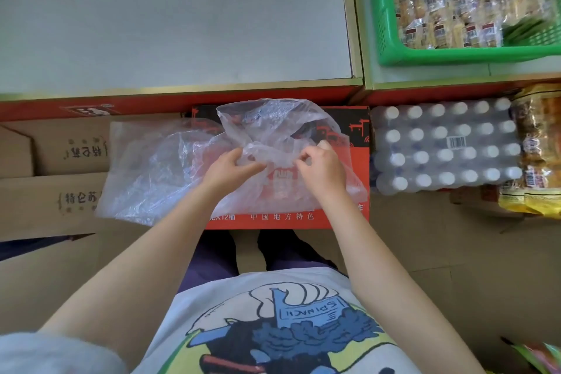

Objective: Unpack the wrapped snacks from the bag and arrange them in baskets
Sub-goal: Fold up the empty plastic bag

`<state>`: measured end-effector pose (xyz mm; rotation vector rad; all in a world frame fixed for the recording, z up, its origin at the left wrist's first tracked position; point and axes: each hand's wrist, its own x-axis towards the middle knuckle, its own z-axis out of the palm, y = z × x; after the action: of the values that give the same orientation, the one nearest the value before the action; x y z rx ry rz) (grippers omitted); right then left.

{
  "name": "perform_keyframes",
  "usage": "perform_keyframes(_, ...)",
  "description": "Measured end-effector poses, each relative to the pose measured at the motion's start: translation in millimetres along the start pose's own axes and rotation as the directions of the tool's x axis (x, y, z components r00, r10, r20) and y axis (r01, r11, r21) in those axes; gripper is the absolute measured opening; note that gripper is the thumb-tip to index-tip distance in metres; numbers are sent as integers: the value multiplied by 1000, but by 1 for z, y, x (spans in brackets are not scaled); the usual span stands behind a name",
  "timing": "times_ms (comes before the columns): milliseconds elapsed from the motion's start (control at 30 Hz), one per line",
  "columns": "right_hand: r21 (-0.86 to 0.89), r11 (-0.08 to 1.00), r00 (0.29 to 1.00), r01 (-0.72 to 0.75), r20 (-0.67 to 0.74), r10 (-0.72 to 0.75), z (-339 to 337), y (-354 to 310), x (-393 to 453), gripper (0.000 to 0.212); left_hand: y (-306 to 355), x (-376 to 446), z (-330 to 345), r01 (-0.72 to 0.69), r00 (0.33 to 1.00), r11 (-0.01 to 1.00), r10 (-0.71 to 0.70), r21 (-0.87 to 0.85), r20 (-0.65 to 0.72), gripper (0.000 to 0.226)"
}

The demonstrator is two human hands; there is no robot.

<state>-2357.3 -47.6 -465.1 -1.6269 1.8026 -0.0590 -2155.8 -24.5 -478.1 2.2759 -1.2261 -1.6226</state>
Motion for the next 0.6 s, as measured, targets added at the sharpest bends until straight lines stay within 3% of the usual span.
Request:
perform_keyframes(200, 98, 995, 1000, 11, 0, -11, -9, 1, -11, 31, -2, -8, 3, -13, 999, 987, 18, -162, 28, 101)
perform_keyframes(367, 44, 982, 982, 182, -68, -179, -5, 0, -18, 40, 3, -6, 6, 27, 999, 938, -14, -346, 40, 99)
perform_keyframes(467, 72, 986, 988, 148, 25, -150, -4, -3, -21, 44, 4, -3, 9, 37, 998, 930, -15, -365, 62, 103)
perform_keyframes(567, 89, 994, 994, 65, 81, -72, 1, -1, -20, 10, -3, 0, 13, 26, 998, 942, -6, -334, 61, 75)
perform_keyframes(600, 66, 996, 991, 63, 110, -70, 2, 0, -20, 19, -5, 1, 15, 22, 998, 942, -3, -335, 56, 60)
